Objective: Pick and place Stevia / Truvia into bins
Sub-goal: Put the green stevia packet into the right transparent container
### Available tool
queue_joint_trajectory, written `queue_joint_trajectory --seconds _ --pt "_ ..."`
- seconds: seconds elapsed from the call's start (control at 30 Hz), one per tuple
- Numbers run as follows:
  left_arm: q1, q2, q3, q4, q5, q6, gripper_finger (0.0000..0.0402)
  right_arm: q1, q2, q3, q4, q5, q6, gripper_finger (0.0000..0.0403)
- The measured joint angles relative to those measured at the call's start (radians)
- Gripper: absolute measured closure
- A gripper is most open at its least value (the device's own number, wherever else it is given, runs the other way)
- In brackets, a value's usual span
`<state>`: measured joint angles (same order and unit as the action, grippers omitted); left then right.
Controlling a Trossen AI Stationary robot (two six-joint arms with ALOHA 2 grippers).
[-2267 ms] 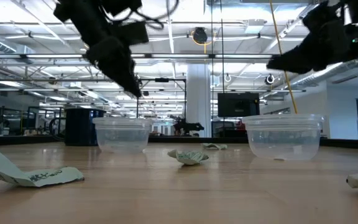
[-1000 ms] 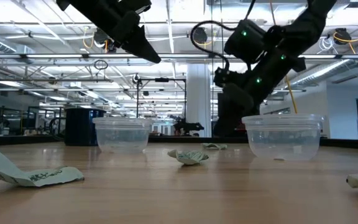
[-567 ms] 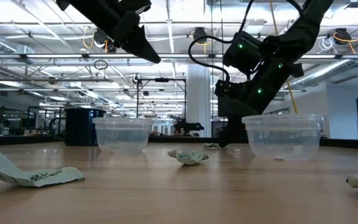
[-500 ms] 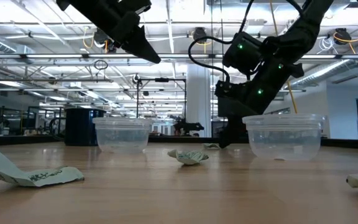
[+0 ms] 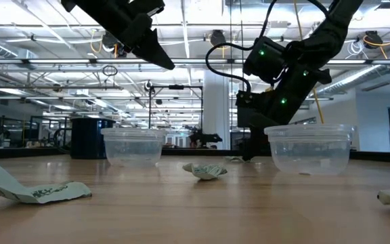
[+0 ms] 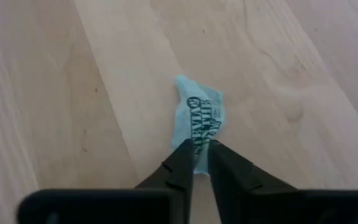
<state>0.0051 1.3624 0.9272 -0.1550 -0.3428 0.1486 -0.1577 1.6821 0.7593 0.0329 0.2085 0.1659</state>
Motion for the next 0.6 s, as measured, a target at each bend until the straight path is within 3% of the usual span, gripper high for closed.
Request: queue_joint_trajectory --seconds 0.1,0.23,0.4,0.6 --pt "0.000 0.000 0.000 -0.001 0.000 0.000 0.0291 0.000 -0.004 0.000 0.004 0.003 -0.023 0.0396" --pt "0.000 0.000 0.000 -0.008 0.000 0.000 0.0291 0.002 -0.045 -0.003 -0.021 0.003 -0.028 0.0394" --pt "0.000 0.000 0.000 -0.014 0.000 -0.022 0.0291 0.054 -0.205 -0.003 -0.076 0.003 -0.008 0.0399" --pt "0.000 0.000 0.000 -0.016 0.000 -0.027 0.0291 0.204 -0.408 -0.002 -0.201 0.027 0.111 0.0401"
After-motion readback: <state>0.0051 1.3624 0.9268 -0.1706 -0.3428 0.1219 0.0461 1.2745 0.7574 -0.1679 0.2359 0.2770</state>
